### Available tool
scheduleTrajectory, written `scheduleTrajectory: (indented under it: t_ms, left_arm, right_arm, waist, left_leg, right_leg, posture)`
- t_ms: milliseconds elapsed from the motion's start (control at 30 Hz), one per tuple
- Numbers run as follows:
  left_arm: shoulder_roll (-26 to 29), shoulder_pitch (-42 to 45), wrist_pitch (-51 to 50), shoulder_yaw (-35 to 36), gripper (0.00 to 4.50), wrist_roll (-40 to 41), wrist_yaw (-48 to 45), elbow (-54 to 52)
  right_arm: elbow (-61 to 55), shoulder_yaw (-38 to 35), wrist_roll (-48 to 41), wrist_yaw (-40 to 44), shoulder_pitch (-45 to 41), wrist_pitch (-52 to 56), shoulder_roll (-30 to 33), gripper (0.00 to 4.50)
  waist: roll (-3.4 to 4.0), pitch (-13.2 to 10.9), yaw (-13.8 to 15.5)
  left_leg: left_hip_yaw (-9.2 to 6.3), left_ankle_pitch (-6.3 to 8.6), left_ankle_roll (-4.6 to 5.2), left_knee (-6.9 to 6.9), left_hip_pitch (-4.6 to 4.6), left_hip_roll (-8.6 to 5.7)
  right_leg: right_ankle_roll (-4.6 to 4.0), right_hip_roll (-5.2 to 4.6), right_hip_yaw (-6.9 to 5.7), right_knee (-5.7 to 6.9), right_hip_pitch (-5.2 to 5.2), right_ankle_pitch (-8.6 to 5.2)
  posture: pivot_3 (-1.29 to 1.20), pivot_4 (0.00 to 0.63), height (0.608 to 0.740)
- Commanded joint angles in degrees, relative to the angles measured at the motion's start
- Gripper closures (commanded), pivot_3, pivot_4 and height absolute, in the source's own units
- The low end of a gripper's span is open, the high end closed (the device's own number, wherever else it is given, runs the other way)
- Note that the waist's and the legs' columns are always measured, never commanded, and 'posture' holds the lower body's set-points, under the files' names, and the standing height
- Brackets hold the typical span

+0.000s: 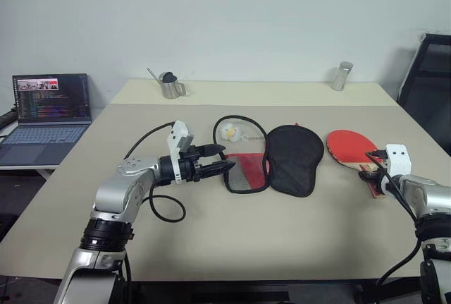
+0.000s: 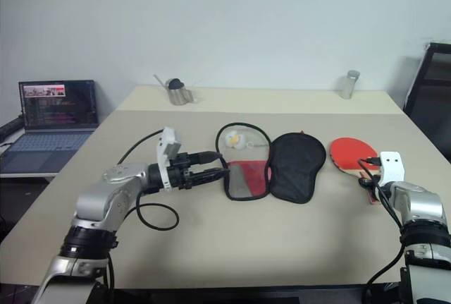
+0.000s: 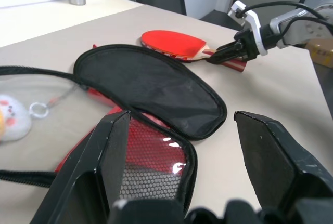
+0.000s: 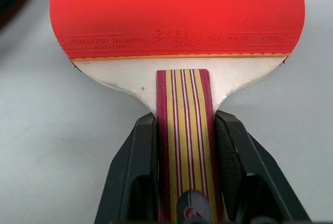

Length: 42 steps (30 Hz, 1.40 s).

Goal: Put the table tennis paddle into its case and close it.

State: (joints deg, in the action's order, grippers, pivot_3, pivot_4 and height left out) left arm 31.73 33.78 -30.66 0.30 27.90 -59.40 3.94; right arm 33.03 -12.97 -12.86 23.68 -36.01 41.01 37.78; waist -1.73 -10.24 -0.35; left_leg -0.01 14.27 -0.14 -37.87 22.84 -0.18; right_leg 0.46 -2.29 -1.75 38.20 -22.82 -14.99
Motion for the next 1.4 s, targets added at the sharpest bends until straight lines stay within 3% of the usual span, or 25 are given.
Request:
scheduleTrajectory:
  t_ms: [33,300,500,667,833,967,1100,1400]
  left_arm:
    - [1.17,-0.47,0.31,1.72,1.03,0.62,0.31,-2.97]
    - [1.69,-1.66,0.63,2.48,1.03,0.63,1.46,-3.75]
    - [1.36,-1.68,1.50,2.89,1.03,0.67,1.62,-3.58]
    - [1.36,-0.20,1.32,4.38,1.03,3.48,-0.80,-3.03]
    - [3.84,1.77,3.83,4.27,1.03,2.49,-4.69,-0.72]
    - [5.02,4.23,5.93,4.37,1.03,1.41,-5.31,1.87]
    - [4.76,4.67,6.63,4.09,1.03,0.97,-5.09,2.48]
    - [4.15,4.17,6.90,3.89,1.03,0.70,-4.15,1.36]
  right_arm:
    - [-3.66,-2.76,-0.99,-1.36,-0.42,1.81,0.99,3.40]
    - [-16.75,-6.03,-3.65,-4.72,-2.35,9.82,1.44,3.40]
    - [-30.23,-6.43,-6.61,-8.84,-4.22,18.76,-3.12,3.40]
    - [-43.81,-6.66,-9.10,-16.26,-5.29,29.34,-15.38,3.40]
    - [-49.74,-6.63,-9.03,-22.71,-6.54,34.41,-26.64,3.40]
    - [-50.68,-4.85,-7.32,-27.23,-5.47,34.14,-34.15,3.40]
    - [-47.68,-3.20,-5.74,-28.80,-5.00,30.96,-37.59,3.40]
    - [-35.86,0.29,-0.49,-28.95,-2.83,19.26,-36.33,3.40]
  waist:
    - [0.03,-0.02,0.01]
    - [0.13,-0.08,0.13]
    - [0.14,-0.08,-0.04]
    - [0.14,-0.09,-0.10]
    - [0.15,-0.10,0.03]
    - [0.16,-0.10,0.11]
    - [0.16,-0.10,0.02]
    - [0.17,-0.10,-0.18]
  left_leg:
    - [0.00,0.00,0.00,0.01,0.02,0.00]
    - [0.15,0.02,0.03,0.04,0.20,-0.02]
    - [0.27,0.05,0.07,0.02,0.09,-0.02]
    - [0.28,0.05,0.07,0.02,0.08,0.02]
    - [0.28,0.05,0.07,0.01,0.12,-0.02]
    - [0.27,0.05,0.07,0.01,0.12,-0.02]
    - [0.28,0.05,0.08,0.02,0.12,-0.04]
    - [0.30,0.05,0.08,0.03,0.13,-0.04]
  right_leg:
    - [0.00,0.00,0.00,0.00,-0.02,0.00]
    - [0.00,-0.02,0.18,0.12,-0.36,0.00]
    - [-0.01,0.00,0.36,0.43,-0.44,-0.02]
    - [-0.01,0.02,0.40,0.53,-0.49,-0.02]
    - [-0.02,0.01,0.40,0.53,-0.53,-0.02]
    - [-0.02,0.01,0.39,0.54,-0.55,-0.03]
    - [-0.02,0.02,0.41,0.54,-0.56,-0.03]
    - [-0.03,0.02,0.42,0.55,-0.60,-0.03]
  posture:
    - [0.00,0.150,0.740]
    - [0.00,0.150,0.740]
    - [0.00,0.150,0.740]
    - [0.00,0.150,0.740]
    - [0.00,0.150,0.740]
    - [0.00,0.150,0.740]
    - [0.00,0.150,0.740]
    - [0.00,0.150,0.740]
